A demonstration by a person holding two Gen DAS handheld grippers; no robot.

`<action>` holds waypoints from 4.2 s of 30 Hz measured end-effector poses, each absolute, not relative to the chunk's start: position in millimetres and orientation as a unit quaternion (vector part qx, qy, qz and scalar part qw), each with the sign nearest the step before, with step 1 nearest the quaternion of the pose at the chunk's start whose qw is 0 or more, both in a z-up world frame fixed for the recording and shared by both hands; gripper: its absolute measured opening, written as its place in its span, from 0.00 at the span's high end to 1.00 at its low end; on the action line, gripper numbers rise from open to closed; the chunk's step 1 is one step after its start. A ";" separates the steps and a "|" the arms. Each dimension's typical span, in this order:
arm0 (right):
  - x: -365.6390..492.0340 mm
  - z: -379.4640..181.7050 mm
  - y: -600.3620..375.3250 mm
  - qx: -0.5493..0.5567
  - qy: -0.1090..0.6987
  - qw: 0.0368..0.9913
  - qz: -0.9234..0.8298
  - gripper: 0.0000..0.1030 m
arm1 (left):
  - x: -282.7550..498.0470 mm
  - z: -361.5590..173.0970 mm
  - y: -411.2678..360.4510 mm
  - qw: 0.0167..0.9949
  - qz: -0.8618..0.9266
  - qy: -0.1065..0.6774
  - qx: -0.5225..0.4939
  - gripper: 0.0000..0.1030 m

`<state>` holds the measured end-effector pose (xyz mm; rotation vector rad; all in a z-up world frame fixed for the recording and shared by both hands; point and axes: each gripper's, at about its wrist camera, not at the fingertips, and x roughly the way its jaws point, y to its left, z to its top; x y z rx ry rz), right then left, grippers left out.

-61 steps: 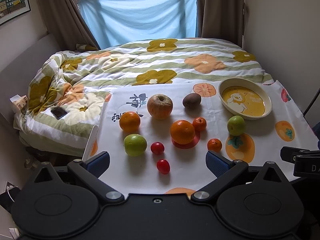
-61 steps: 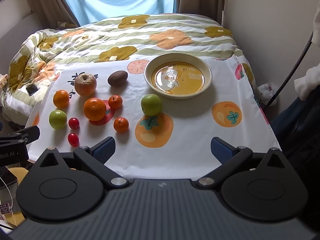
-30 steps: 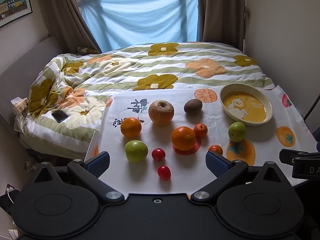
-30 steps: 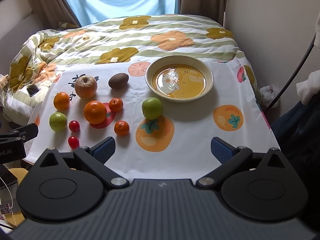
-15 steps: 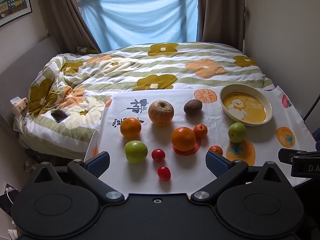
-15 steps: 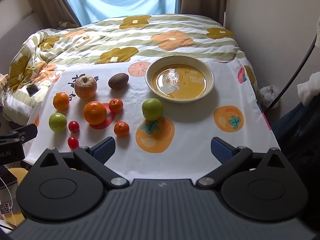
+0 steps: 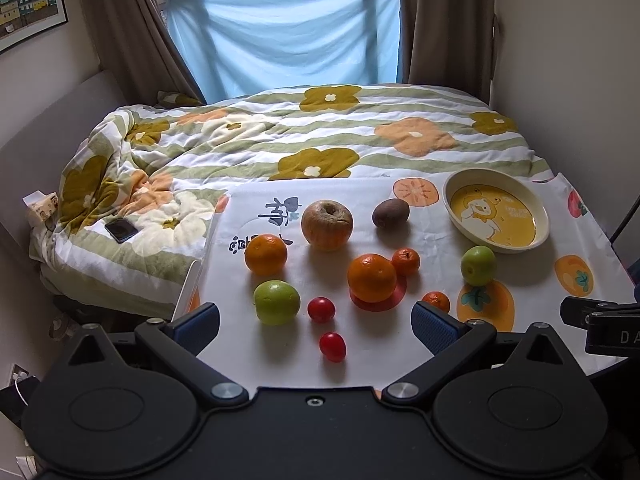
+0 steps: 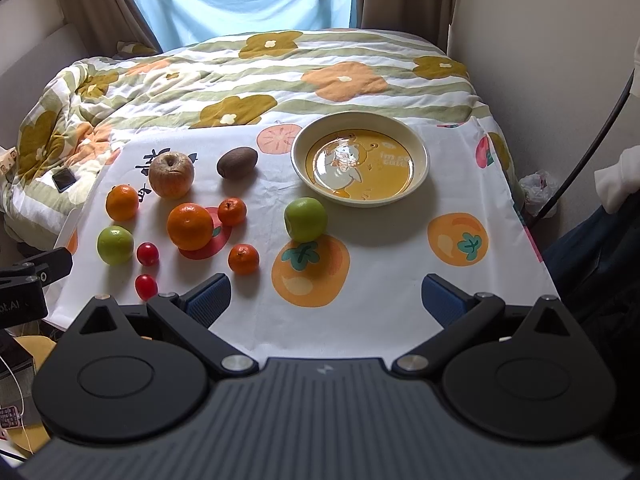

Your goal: Organize fruits

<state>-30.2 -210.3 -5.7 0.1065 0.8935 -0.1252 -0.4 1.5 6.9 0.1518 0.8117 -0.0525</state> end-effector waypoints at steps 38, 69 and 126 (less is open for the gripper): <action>23.3 -93.9 -209.5 0.026 0.442 0.897 0.021 0.00 | 19.5 -93.0 9.8 0.907 -0.001 0.416 0.058 0.08; 79.2 -160.5 -179.8 0.009 0.435 0.884 0.173 0.20 | 48.5 -159.3 -14.8 0.903 0.045 0.425 0.037 0.68; 87.8 -29.6 -354.5 0.083 0.355 0.931 0.026 0.50 | 118.5 -15.2 -164.0 0.923 -0.160 0.321 0.138 0.70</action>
